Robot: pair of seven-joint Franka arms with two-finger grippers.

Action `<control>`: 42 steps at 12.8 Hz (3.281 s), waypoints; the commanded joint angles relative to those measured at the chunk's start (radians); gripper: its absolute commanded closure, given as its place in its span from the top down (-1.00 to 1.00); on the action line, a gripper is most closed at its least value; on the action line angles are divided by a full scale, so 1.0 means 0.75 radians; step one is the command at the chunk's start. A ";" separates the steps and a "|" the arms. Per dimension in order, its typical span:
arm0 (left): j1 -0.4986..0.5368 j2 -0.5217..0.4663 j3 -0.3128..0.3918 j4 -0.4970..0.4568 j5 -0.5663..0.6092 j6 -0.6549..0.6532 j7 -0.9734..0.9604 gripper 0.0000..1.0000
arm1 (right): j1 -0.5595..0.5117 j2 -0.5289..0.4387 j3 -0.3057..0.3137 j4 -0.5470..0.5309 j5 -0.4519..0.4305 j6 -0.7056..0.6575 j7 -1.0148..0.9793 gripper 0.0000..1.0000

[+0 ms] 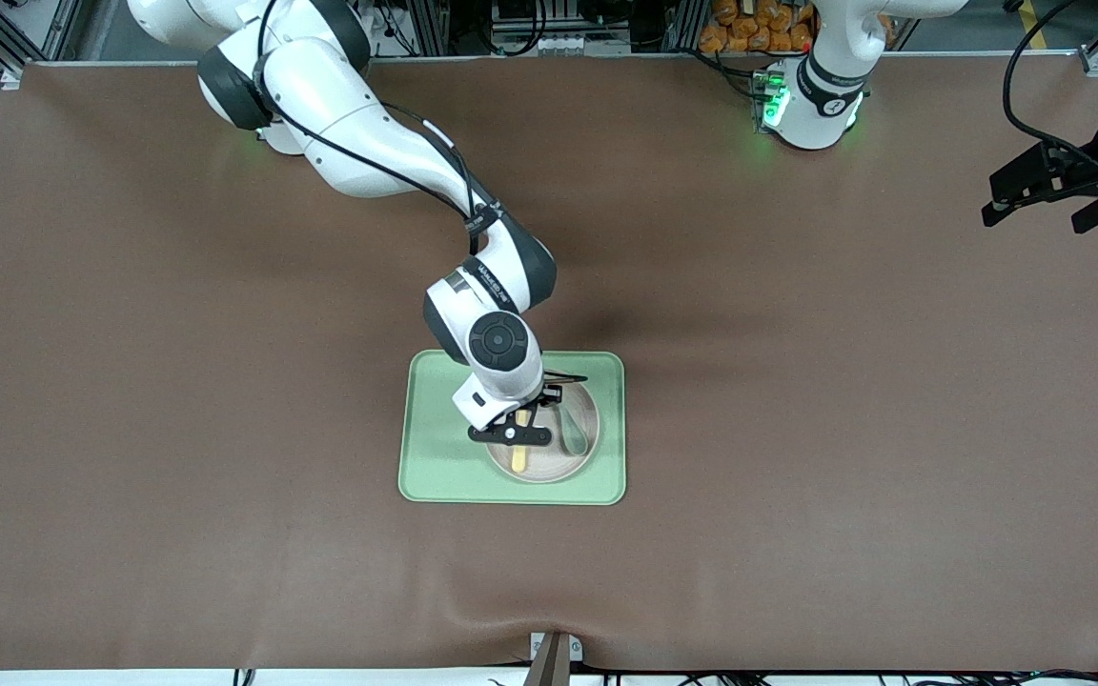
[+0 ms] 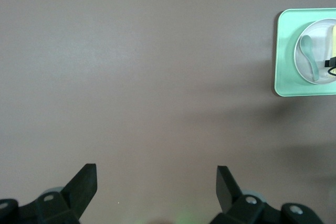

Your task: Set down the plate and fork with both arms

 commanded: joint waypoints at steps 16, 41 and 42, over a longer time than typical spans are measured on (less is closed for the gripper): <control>0.200 -0.036 -0.257 -0.018 0.010 -0.025 0.030 1.00 | -0.286 -0.182 0.033 -0.256 0.039 -0.087 -0.267 -1.00; 0.241 -0.033 -0.286 -0.016 0.049 -0.008 0.083 1.00 | -0.770 -0.934 0.023 -0.366 0.033 -0.643 -0.642 1.00; 0.241 -0.033 -0.286 -0.016 0.049 -0.008 0.085 1.00 | -0.793 -1.013 0.023 -0.444 0.033 -0.623 -0.665 1.00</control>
